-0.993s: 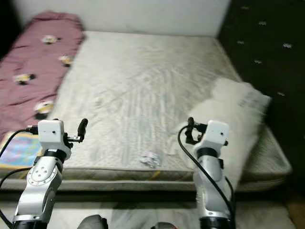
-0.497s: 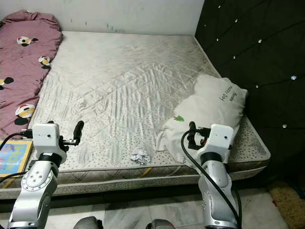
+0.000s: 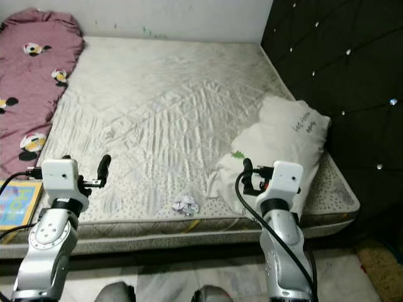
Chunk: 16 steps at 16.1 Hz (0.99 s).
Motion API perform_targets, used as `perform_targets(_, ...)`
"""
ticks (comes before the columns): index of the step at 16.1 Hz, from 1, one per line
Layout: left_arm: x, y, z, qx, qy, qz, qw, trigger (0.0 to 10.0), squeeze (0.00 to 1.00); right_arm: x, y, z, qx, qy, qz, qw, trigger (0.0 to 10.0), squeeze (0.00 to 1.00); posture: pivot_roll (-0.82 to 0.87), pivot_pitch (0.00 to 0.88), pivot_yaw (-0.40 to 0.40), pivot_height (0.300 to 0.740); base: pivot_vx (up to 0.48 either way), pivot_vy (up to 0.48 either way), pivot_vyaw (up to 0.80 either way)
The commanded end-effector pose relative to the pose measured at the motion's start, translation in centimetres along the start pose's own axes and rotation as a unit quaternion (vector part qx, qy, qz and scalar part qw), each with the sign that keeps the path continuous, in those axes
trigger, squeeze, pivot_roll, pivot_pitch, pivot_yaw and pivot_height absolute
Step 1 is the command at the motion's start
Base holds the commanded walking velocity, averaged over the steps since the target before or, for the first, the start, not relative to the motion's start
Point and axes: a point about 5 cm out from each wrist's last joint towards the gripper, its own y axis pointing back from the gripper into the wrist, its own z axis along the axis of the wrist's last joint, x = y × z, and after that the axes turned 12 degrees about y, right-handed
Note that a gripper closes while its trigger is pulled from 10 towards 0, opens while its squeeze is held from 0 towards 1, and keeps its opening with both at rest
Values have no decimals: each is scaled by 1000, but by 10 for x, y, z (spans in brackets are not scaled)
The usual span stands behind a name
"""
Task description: Clean up the room
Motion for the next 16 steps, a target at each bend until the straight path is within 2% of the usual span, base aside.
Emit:
perform_targets(1,-3,1,2,-3,1,-1,1000,10000,0,-1,0,3,-3,-1,3,1000,10000,0,-29,56,-87,656,0,0,0)
perform_targets(5,-4,0,7,-8,15,-15,1000,10000,0,0,-2,4,-5,2,8,1000,10000,0,-29,55,-87,651,0,0,0)
perform_targets(14,-3,0,9,-11,25,-9,1000,10000,0,2,-8,6,-7,4,13,1000,10000,0,-19,61,-101,651,0,0,0)
perform_targets(16,-5,-2,10,-13,29,-17,999,10000,0,8,-6,9,-19,14,32,999,10000,0,-25,68,-99,651,281,0,0)
